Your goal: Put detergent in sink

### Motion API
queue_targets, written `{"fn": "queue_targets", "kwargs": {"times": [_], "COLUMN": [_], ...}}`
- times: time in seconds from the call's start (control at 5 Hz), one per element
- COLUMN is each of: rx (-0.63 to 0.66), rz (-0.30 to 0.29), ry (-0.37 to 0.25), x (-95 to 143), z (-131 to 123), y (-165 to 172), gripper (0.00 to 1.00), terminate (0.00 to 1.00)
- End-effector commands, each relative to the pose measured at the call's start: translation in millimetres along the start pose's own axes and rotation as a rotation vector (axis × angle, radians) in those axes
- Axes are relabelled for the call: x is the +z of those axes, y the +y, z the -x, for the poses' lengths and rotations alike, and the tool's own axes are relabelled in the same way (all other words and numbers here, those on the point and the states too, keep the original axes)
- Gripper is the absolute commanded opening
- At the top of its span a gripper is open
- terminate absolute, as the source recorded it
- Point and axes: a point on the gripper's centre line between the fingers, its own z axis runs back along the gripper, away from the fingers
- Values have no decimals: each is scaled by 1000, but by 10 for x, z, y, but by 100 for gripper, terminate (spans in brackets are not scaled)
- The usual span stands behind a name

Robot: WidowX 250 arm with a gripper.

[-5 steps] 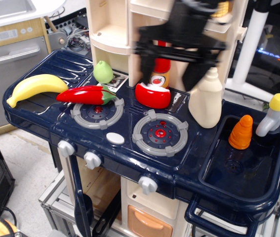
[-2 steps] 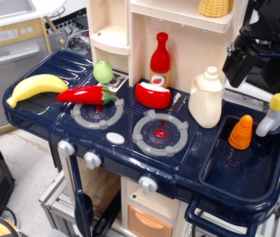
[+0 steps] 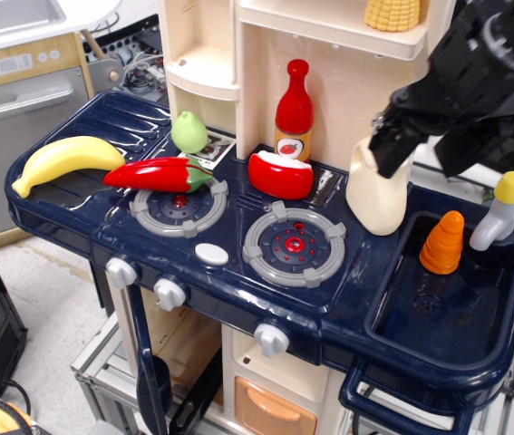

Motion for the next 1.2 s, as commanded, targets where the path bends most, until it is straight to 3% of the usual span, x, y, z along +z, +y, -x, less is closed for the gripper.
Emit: {"fn": "queue_targets", "kwargs": {"times": [0.0,0.6,0.8,1.0], "rx": [90,119,137,146], "rz": [104,209,221,207], "ry": [-68,-168,-202,-203], "x": [90,-324,-414,-385], "z": [-324,-393,-432,-432], "y": [-3,-36,-79,-132], "gripper": [100,100,0,0], "terminate": [0,0,0,0]}}
